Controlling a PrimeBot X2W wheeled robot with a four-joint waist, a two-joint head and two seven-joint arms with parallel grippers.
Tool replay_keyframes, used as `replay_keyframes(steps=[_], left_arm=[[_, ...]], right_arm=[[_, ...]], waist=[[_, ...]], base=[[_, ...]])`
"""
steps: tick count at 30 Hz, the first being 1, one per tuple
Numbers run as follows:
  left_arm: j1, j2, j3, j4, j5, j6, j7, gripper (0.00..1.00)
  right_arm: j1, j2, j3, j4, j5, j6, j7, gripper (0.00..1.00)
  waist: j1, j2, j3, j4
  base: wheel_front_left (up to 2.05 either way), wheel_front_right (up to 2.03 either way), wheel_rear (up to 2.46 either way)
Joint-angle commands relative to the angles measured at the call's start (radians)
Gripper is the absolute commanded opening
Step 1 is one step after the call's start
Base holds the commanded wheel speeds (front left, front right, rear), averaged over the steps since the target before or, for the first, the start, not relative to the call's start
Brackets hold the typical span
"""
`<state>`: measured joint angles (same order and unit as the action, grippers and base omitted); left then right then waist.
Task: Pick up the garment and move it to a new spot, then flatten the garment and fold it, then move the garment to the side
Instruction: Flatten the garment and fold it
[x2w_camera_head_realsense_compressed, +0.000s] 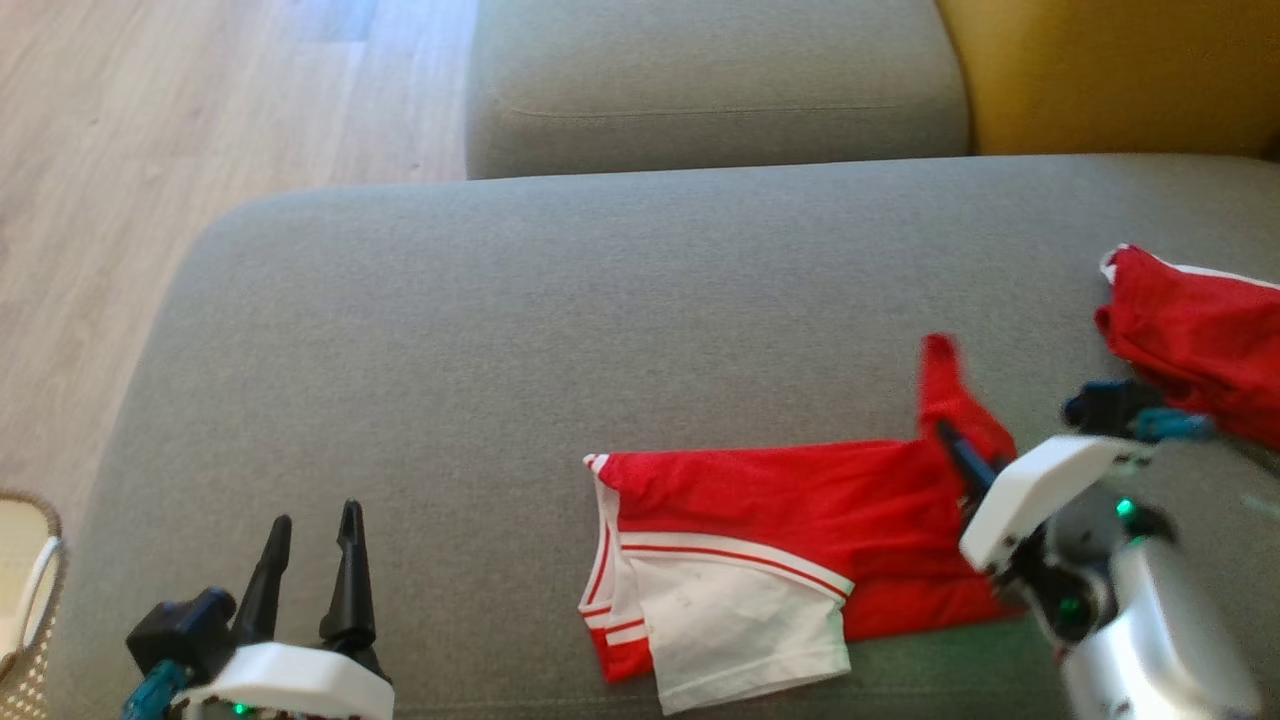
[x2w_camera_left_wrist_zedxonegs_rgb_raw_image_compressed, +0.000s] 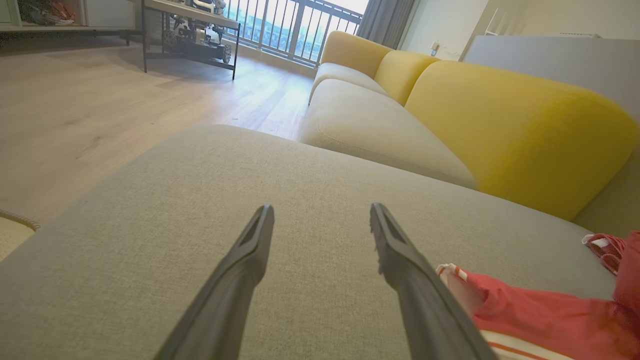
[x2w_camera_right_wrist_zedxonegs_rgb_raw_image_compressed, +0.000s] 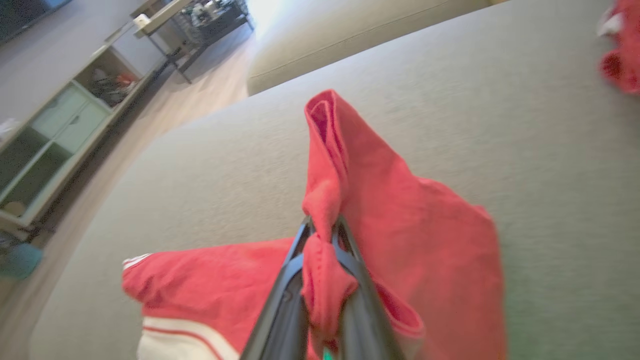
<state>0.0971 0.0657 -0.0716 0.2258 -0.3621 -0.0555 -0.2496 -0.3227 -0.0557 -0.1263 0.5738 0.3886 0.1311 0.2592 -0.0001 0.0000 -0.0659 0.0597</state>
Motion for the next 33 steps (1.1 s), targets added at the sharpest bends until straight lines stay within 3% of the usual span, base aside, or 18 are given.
replay_keyframes(steps=[1, 6, 11, 23, 28, 33], left_arm=[[-0.037, 0.002, 0.043, -0.036, 0.013, -0.006, -0.012, 1.0], [-0.036, -0.001, 0.046, -0.036, 0.018, -0.009, -0.012, 1.0], [-0.029, -0.004, 0.042, -0.027, 0.018, -0.007, -0.012, 1.0], [-0.028, -0.008, 0.021, -0.011, 0.018, -0.006, -0.012, 1.0], [-0.029, -0.009, 0.017, -0.011, 0.017, -0.004, -0.012, 1.0], [-0.031, -0.01, 0.017, -0.01, 0.014, -0.003, -0.012, 1.0]], right_arm=[[-0.005, 0.005, 0.062, -0.078, 0.059, 0.0, 0.019, 0.0], [0.085, 0.005, 0.184, -0.204, 0.247, 0.0, 0.061, 0.0], [0.137, 0.005, 0.305, -0.217, 0.366, 0.0, 0.033, 0.0], [0.099, 0.005, 0.535, -0.059, 0.555, 0.0, -0.155, 0.0], [0.036, 0.005, 0.596, 0.038, 0.585, 0.0, -0.266, 0.0], [0.002, 0.005, 0.633, 0.093, 0.62, 0.0, -0.308, 0.0]], waist=[[0.0001, 0.0, -0.001, 0.013], [0.0001, 0.0, -0.004, 0.047], [0.0001, 0.0, -0.003, 0.083], [0.0001, 0.0, 0.0, 0.172], [0.0001, 0.0, 0.015, 0.192], [0.0001, 0.0, 0.023, 0.195]], base=[[0.0, 0.0, 0.0], [0.0, 0.0, 0.0], [0.0, 0.0, 0.0], [0.0, 0.0, 0.0], [0.0, 0.0, 0.0], [0.0, 0.0, 0.0]])
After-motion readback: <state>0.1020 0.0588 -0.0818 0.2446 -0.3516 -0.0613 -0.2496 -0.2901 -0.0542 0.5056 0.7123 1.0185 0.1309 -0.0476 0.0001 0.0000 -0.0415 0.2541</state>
